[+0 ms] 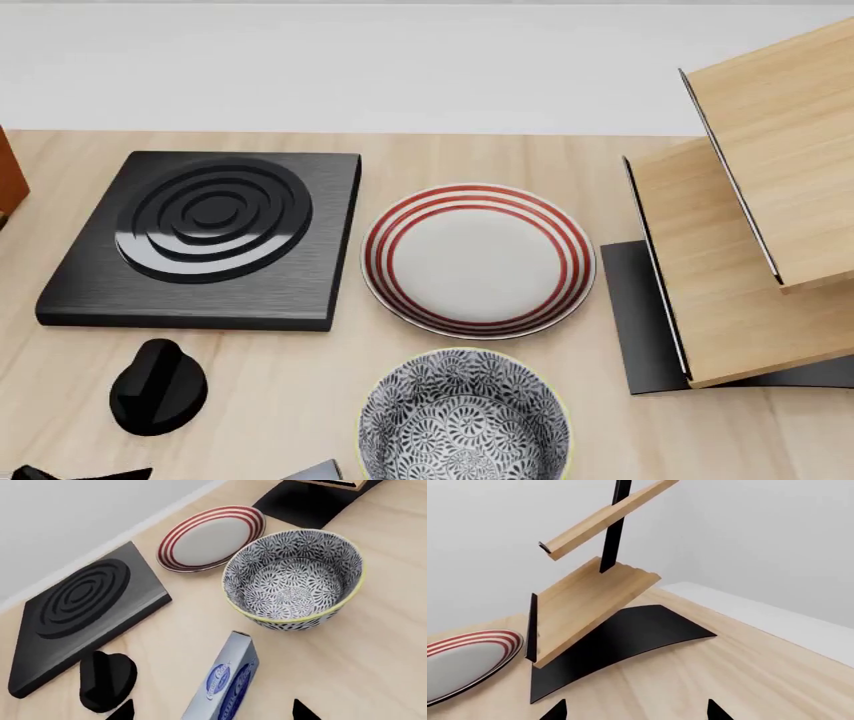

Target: Pick up the cream cheese and put it in the bowl.

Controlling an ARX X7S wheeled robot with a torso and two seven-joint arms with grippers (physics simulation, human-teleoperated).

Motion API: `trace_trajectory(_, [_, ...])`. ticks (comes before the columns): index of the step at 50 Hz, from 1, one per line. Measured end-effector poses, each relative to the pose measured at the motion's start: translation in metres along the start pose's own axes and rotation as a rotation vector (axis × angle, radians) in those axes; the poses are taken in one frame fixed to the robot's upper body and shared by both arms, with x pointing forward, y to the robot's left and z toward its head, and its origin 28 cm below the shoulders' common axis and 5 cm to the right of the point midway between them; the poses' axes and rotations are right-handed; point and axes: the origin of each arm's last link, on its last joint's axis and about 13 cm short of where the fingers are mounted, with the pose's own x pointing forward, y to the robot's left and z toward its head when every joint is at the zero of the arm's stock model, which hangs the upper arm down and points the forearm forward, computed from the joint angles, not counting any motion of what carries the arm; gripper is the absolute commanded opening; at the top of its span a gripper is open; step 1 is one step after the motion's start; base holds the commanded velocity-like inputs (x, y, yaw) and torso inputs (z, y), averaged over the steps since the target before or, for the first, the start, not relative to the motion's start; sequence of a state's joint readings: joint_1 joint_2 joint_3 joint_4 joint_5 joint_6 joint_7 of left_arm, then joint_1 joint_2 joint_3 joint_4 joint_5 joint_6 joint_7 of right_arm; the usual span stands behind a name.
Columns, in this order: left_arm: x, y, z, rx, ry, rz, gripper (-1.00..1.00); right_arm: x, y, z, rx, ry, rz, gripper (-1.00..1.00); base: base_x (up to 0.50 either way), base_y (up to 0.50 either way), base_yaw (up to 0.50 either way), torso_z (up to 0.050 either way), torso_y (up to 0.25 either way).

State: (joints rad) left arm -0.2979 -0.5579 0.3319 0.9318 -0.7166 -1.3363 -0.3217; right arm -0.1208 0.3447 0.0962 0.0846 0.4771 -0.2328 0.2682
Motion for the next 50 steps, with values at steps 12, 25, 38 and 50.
trace_trajectory(12, [0.018,0.008,-0.006,0.026,0.082,0.021,1.00,0.000,0.000,0.000,0.000,0.000,0.000,1.00,0.00,0.00,0.00,0.000,0.000])
trace_trajectory(25, [0.031,0.014,-0.008,0.049,0.125,0.036,1.00,0.000,0.001,0.000,-0.001,0.002,-0.001,1.00,0.00,0.00,0.00,0.000,0.000])
trace_trajectory(38, [0.038,0.016,-0.006,0.071,0.144,0.035,1.00,0.000,0.001,0.000,-0.002,0.004,0.000,1.00,0.00,0.00,0.00,0.000,0.000])
trace_trajectory(50, [0.051,0.018,-0.011,0.073,0.169,0.041,1.00,0.001,0.001,0.000,-0.003,0.004,0.001,1.00,0.00,0.00,0.00,0.000,0.000])
